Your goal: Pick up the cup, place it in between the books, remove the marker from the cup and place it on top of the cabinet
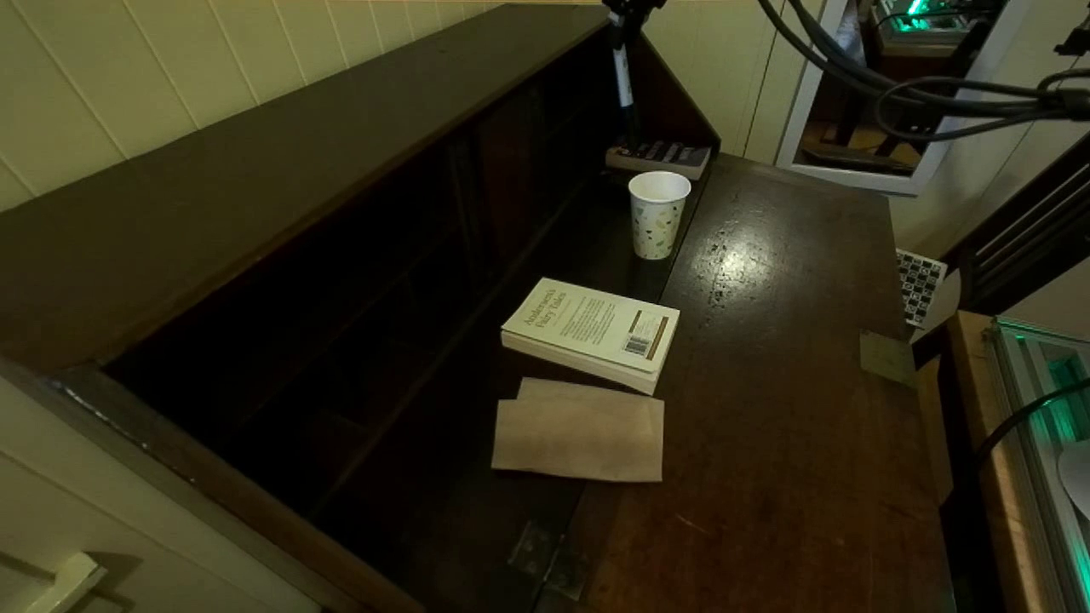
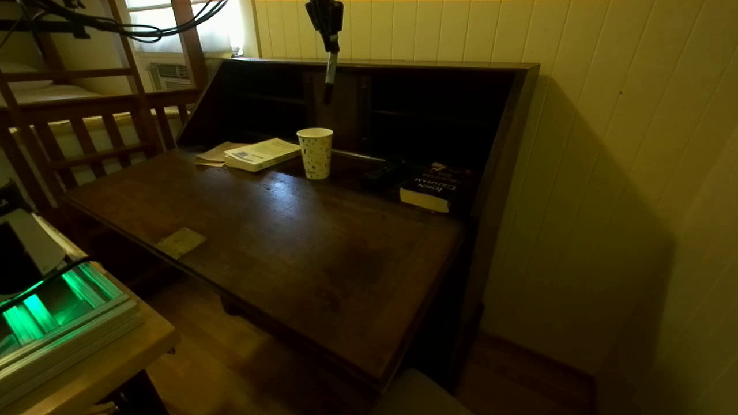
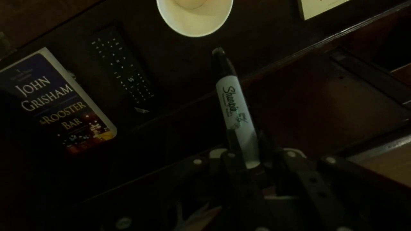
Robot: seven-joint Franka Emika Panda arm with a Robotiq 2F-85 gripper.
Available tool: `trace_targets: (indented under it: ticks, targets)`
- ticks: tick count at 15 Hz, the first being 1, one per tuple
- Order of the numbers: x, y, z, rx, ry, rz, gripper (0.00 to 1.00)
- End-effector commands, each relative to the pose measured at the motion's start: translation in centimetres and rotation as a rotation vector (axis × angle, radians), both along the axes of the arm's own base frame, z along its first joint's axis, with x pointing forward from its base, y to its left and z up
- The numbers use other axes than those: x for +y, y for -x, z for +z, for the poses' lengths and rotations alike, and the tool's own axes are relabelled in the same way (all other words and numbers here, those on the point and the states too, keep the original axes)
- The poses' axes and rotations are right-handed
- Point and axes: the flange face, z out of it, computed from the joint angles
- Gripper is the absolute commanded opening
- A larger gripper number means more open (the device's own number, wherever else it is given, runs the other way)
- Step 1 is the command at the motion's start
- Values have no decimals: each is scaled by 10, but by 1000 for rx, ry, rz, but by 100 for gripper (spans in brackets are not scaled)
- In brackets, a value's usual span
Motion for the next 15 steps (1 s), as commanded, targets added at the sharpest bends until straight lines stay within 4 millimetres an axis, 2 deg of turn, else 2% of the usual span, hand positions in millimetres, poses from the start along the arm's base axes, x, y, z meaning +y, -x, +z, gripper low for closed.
trace_targets:
  ticks: [1, 10, 15]
  targets:
    - [-2, -2, 23, -22, 52, 51, 6]
    - [-10, -28, 52, -21, 246, 153, 6]
    - [-11, -55, 60, -33, 369, 252, 6]
